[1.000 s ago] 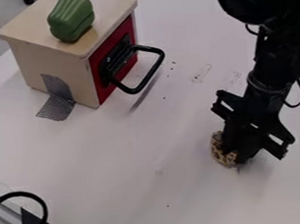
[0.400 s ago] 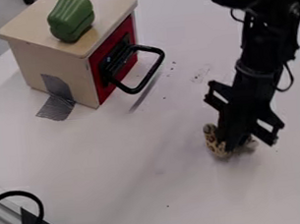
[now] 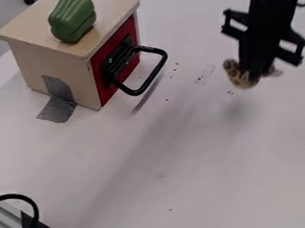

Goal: Move the small object upward

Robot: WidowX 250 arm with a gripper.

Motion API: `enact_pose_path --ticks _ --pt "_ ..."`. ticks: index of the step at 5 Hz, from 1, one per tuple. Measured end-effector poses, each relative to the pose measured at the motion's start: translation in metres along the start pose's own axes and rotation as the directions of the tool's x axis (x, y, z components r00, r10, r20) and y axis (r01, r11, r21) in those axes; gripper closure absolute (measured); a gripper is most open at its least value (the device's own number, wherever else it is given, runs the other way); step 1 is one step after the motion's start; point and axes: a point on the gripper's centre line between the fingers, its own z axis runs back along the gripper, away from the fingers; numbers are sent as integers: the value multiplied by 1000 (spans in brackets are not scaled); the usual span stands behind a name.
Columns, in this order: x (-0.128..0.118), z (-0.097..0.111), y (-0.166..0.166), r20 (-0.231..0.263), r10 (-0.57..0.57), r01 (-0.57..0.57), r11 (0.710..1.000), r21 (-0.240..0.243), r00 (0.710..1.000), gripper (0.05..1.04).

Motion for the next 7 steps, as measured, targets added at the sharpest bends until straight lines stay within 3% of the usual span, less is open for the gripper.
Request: enact_pose_path --ticks 2,3,4,5,6,7 --pt "69 -32 32 -4 39 -39 998 48 999 1023" --pt "86 -52 32 -39 54 -52 998 38 998 1010" --pt "84 -55 30 -61 88 -86 996 31 994 867" --pt "76 -59 28 -92 105 -103 994 24 990 610" --pt "70 -24 28 -39 121 -120 993 24 992 293" --pt "50 9 27 5 138 -138 990 25 990 83"
